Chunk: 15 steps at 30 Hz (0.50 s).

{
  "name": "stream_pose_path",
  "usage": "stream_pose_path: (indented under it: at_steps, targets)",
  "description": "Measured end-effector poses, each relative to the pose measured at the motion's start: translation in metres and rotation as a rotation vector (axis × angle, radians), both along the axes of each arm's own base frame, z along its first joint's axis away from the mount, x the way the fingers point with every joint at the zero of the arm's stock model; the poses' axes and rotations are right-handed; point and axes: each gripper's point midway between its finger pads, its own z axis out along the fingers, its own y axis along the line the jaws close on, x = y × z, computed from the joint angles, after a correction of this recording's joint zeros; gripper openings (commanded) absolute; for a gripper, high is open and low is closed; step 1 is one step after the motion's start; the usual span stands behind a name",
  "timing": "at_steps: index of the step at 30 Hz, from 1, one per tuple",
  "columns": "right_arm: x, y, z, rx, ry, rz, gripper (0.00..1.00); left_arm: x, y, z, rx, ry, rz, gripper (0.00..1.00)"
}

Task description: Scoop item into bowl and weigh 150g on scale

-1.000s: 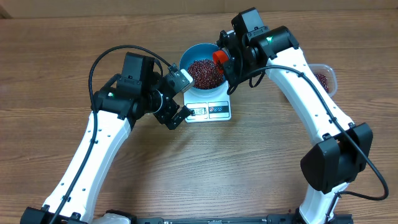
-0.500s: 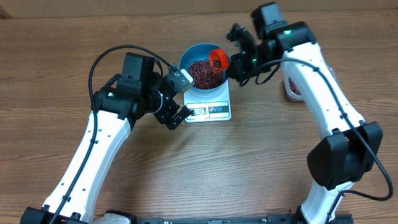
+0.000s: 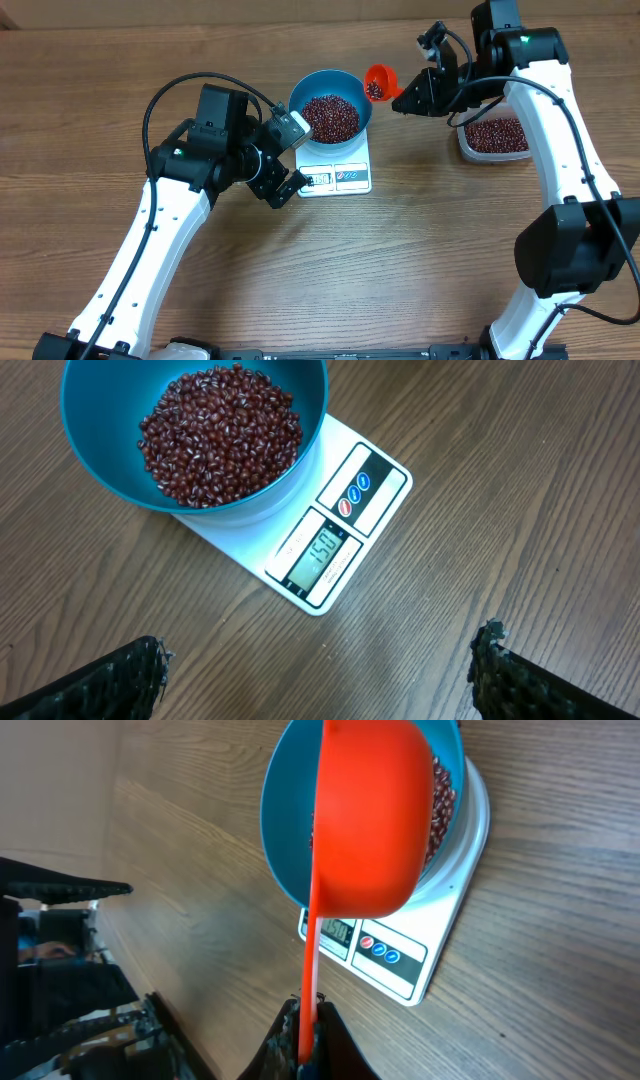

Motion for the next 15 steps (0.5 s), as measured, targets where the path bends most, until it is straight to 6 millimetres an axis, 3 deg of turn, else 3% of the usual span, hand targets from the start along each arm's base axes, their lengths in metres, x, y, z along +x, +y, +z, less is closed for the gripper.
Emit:
stream_pose_path:
  at_steps: [15]
  targets:
    - [-0.0015,0.0017,0.0015,0.014,0.006,0.004,0.04,0.0,0.0001,0.0,0.0,0.0,0.0,1.0]
